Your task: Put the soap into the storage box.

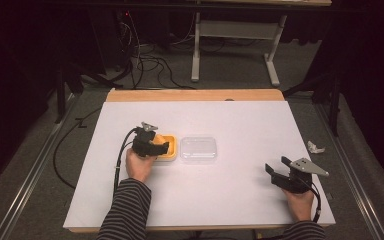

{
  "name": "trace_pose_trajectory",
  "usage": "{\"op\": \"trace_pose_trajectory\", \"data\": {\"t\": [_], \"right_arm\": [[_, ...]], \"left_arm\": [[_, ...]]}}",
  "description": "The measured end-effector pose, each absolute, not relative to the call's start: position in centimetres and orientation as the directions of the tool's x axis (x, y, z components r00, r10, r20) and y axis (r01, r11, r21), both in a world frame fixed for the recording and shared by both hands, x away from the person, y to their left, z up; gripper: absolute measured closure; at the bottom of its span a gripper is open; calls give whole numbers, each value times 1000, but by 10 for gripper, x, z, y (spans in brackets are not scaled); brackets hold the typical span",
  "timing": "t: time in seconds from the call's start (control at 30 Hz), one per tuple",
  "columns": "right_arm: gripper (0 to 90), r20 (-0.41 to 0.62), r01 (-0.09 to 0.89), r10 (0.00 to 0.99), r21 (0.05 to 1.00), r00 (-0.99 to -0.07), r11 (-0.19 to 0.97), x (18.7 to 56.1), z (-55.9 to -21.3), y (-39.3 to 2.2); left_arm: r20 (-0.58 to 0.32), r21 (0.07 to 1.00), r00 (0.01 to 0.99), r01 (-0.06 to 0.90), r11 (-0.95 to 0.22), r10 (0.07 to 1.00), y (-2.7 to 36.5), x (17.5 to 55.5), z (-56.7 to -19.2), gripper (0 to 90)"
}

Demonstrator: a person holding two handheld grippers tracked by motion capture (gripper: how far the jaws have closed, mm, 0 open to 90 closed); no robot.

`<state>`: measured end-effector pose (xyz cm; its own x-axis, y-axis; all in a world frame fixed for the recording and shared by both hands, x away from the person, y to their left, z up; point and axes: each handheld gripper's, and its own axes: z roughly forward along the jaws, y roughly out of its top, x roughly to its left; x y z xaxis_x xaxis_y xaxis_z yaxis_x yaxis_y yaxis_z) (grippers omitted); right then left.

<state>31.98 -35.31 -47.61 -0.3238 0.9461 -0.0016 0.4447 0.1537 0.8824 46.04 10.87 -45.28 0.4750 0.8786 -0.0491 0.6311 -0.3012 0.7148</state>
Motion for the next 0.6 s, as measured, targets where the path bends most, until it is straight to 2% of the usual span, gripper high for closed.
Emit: {"op": "trace_pose_trajectory", "data": {"t": [0.6], "right_arm": [[286,-7,441,946,883,-325,158,320,-476,-353]], "left_arm": [[-72,741,481,613,-276,874,107,459,-452,170]]}}
